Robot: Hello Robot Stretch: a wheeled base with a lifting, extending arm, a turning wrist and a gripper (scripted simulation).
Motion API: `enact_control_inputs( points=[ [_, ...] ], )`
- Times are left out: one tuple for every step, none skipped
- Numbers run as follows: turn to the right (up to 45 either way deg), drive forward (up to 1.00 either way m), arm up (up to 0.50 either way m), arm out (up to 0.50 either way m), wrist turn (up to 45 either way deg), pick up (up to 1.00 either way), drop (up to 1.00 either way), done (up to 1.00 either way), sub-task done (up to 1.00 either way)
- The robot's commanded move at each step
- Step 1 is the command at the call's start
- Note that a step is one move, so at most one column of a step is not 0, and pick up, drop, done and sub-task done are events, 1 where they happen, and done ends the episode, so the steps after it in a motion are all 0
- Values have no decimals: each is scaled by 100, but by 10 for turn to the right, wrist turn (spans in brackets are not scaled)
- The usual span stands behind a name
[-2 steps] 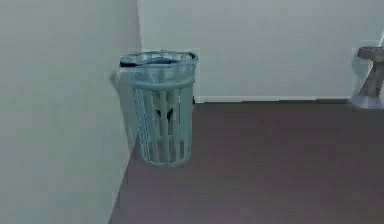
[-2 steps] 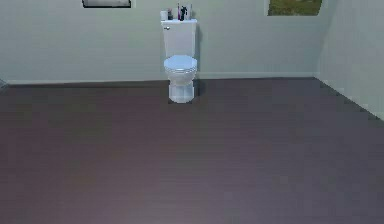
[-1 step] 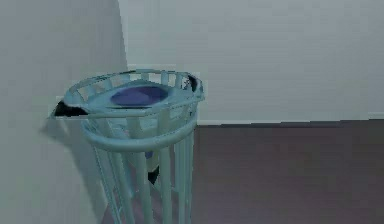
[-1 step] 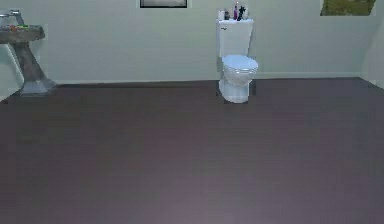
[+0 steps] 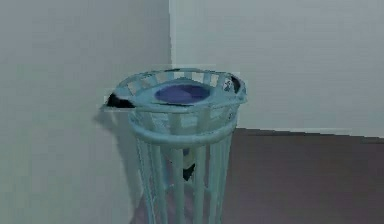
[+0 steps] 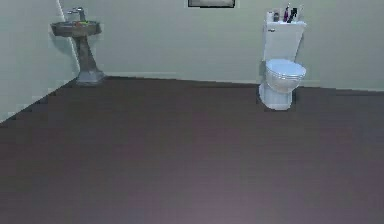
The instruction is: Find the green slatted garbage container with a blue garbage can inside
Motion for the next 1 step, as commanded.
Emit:
enact_control_inputs(
  points=[
    [0,0,0,0,0,0,0,100,0]
  ],
)
